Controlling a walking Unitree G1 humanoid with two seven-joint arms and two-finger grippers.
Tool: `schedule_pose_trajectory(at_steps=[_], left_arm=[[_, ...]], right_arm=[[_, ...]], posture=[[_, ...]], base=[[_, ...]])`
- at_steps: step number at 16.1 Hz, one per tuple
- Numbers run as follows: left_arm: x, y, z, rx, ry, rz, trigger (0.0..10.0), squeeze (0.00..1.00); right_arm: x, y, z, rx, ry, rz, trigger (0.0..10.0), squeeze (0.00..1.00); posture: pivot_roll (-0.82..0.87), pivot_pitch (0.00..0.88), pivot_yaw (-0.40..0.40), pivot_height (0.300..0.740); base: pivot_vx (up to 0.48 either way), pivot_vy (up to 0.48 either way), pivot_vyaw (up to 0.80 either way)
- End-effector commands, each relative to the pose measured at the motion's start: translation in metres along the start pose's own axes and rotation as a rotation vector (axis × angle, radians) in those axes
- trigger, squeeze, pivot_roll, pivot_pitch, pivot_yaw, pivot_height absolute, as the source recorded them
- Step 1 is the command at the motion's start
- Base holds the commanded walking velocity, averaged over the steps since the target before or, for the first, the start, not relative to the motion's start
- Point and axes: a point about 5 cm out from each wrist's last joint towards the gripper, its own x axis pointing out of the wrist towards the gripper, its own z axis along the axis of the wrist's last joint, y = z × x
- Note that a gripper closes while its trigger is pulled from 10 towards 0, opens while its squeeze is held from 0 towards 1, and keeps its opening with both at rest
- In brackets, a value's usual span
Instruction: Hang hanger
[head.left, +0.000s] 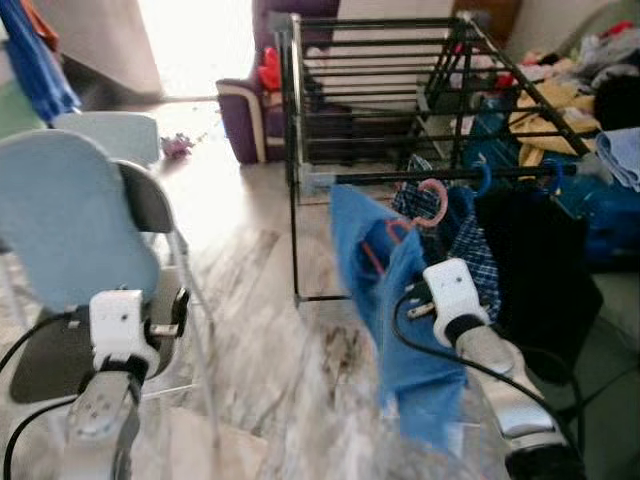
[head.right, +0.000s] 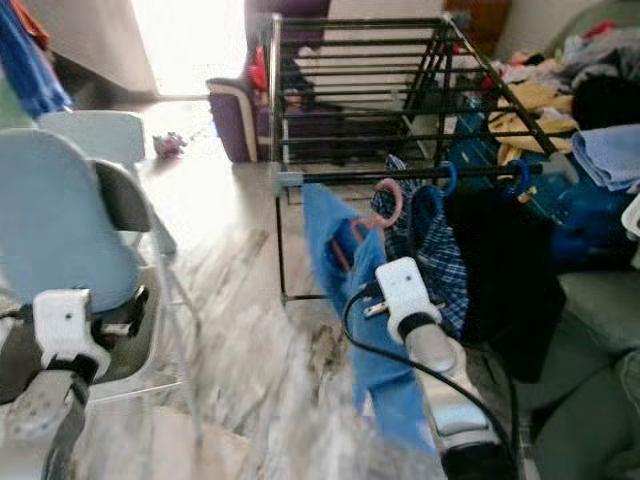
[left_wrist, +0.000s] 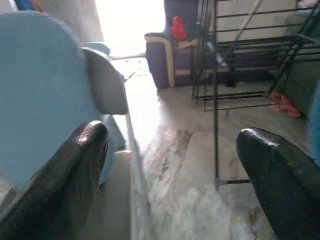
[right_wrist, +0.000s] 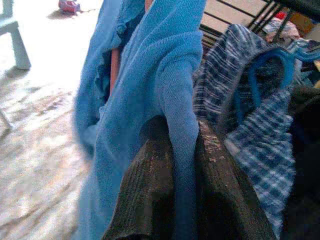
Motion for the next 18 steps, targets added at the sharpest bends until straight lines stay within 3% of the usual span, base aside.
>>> schedule_pose_trajectory(at_steps=[1,5,8,16,18], left_arm=[[-0.002,-0.005,-0.005,-0.013,0.029,-0.014,10.0,0.00],[-0.006,-0.008,-0.018,-0.008,0.089,-0.040,10.0,0.00],[0.001,-0.005,-0.017,-0.025,0.105,-0.013,10.0,0.00],[0.001,-0.003,-0.022,-0.015,0.129,-0.024,10.0,0.00],[0.001,-0.004,-0.019,-0.018,0.094,-0.023,10.0,0.00]], right_arm=[[0.000,-0.006,0.005,-0.007,-0.023,-0.018,10.0,0.00],[0.003,0.001,0.004,0.012,-0.017,0.014,10.0,0.00],[0.007,0.004,0.002,0.031,-0.007,0.029,10.0,0.00],[0.014,0.016,-0.002,0.068,0.006,0.027,10.0,0.00],[0.016,0.015,-0.002,0.069,0.009,0.015,10.0,0.00]], posture=[[-0.10,0.000,0.020,0.736],[-0.10,0.000,0.030,0.736],[-0.09,0.000,0.030,0.736],[-0.09,0.000,0.057,0.736],[-0.09,0.000,0.060,0.736]], base=[[0.428,0.000,0.00],[0.414,0.069,0.00],[0.280,0.388,0.00],[0.000,0.471,0.00],[0.000,0.000,0.00]])
